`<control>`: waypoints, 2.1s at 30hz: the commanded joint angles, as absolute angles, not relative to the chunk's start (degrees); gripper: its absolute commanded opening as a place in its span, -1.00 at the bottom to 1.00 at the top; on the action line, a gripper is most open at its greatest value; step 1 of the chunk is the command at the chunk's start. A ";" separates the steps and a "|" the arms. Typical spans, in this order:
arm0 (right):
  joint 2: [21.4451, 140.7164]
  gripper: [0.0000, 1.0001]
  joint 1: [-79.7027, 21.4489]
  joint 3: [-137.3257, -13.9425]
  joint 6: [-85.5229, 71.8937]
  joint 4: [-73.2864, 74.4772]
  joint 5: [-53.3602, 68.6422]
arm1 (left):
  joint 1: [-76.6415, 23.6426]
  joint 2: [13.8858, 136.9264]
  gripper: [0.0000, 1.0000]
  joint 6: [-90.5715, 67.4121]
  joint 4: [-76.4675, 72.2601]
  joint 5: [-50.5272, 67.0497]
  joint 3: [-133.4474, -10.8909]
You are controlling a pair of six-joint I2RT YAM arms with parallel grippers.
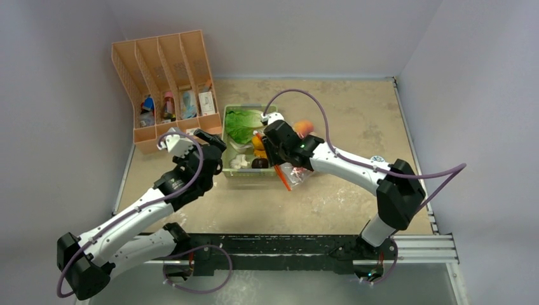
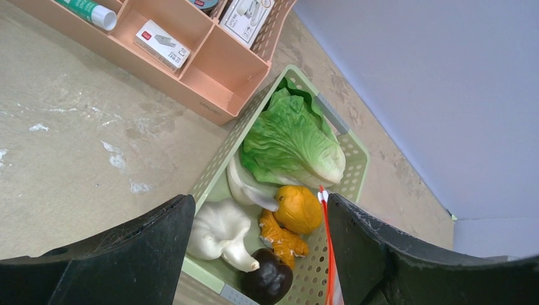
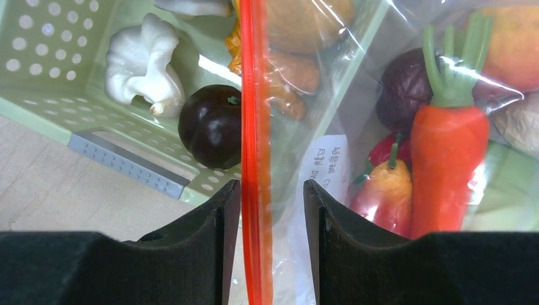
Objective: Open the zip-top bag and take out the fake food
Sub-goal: Open the zipper of the food storage bag at the center of the board.
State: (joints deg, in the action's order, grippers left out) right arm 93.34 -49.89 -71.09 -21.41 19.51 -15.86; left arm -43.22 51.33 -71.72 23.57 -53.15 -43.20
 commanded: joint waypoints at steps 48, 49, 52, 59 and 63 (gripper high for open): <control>73.22 -1.00 -39.67 -62.74 -28.51 8.22 -20.84 | -43.04 67.91 0.47 -51.47 -6.68 -8.85 -53.00; 72.26 -1.00 -39.21 -61.99 -27.94 7.72 -20.16 | -43.00 69.78 0.47 -51.38 -6.22 -6.72 -54.69; 70.66 -1.00 -38.88 -61.25 -28.14 8.52 -21.25 | -43.10 74.82 0.31 -52.18 -5.33 -0.96 -60.05; 68.60 -1.00 -36.70 -58.84 -29.97 8.86 -21.59 | -44.07 82.71 0.26 -52.98 -7.41 13.10 -67.77; 67.68 -1.00 -36.35 -57.83 -31.86 7.65 -20.48 | -44.08 87.31 0.14 -56.45 -4.08 11.70 -68.11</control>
State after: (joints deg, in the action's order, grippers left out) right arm 69.82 -36.82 -58.13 -29.21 10.83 -21.34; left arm -43.77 83.72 -53.95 -4.16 7.94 -66.22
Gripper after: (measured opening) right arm 0.008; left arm 0.599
